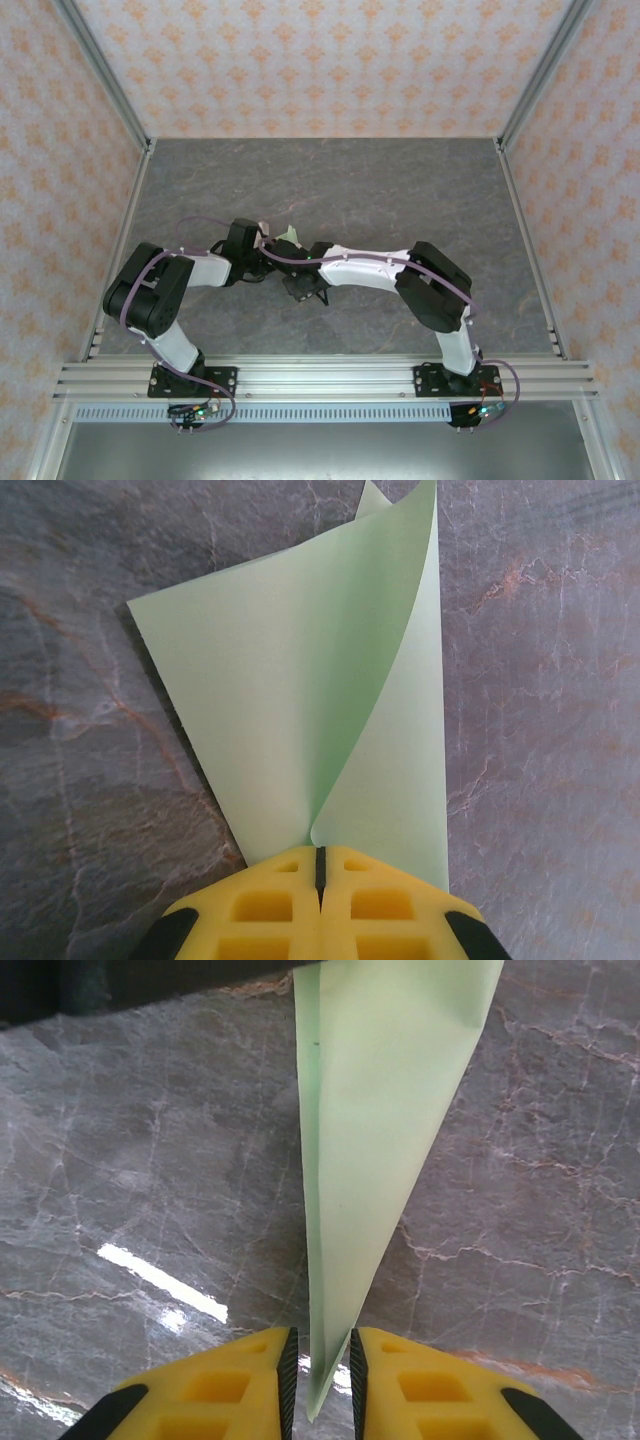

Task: Fold a paper plane with a square sheet of paper (fold left side to right side)
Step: Fold the wing for the fifth time at the center of the table.

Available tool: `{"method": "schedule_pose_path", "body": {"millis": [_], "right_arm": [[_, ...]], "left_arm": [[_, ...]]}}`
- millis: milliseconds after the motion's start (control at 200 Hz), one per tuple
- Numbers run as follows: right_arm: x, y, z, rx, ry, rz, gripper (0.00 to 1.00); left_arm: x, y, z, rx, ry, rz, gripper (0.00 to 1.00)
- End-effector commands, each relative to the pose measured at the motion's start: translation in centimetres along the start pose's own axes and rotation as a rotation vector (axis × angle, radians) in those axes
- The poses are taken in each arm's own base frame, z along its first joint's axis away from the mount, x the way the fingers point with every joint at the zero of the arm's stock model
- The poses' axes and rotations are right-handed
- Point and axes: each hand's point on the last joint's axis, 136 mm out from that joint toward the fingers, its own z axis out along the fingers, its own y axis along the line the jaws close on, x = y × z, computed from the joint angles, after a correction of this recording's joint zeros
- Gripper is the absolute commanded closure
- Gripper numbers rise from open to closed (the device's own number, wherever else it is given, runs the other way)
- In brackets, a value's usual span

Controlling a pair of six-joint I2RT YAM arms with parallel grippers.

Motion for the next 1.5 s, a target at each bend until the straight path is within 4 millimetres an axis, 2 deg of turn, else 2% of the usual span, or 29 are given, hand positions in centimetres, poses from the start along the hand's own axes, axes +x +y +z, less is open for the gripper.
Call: {"method": "schedule_pose_path", "body": {"millis": [0,1086,1326,1496], "right_arm": [[-0.3,-0.4,-0.1,0.044,-0.003,-0.022,0.76],[2.0,-0.8,1.0,0.086,0.069,-0.058,0.88],[2.9,-1.3,1.2,0.129,0.09,-0.091,0.89],[2.4,-0.4,0.5,0.084,0.063,-0.076,0.86]], "left_arm": [[-0.6,0.3,0.2,-0.018,-0.014,0.014,1.0],[-0.6,0.4,0.1,-0.026,-0.016,0.018,1.0],[-0.7,0.5,0.2,-0.03,-0.016,0.017,1.0],[-0.7,0.4,0.2,-0.024,-0.015,0.018,1.0]]}}
